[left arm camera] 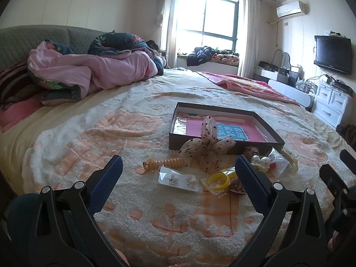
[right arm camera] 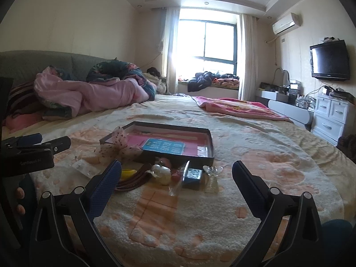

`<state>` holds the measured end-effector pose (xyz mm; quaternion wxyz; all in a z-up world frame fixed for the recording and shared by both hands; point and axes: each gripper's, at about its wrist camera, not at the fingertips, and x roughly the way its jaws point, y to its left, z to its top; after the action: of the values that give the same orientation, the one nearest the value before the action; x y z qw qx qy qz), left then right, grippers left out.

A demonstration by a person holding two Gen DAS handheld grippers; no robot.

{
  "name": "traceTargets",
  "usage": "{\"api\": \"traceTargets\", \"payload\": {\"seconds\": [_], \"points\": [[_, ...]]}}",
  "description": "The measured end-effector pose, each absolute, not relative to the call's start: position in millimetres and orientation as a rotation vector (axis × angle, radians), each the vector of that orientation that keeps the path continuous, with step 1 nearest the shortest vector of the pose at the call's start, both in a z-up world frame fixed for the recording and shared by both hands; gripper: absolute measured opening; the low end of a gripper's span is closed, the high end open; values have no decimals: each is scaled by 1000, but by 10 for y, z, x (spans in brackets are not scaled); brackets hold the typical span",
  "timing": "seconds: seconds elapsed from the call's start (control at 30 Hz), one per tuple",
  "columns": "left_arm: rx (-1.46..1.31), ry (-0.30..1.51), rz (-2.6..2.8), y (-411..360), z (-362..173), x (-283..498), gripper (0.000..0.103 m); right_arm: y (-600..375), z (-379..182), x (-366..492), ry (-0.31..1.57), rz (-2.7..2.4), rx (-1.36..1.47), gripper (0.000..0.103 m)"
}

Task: Organize jewelry
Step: 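Grasp the polka-dot bow with the left tool while the right tool grasps a clear bag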

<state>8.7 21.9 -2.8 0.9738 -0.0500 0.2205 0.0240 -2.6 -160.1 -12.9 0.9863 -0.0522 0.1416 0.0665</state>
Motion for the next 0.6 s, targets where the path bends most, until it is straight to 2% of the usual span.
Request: {"api": "traceTargets", "payload": {"seconds": [0.6], "points": [[-117,560,39,378,-1,686,93,-1460,-202,582,431,149,-92,97]]}}
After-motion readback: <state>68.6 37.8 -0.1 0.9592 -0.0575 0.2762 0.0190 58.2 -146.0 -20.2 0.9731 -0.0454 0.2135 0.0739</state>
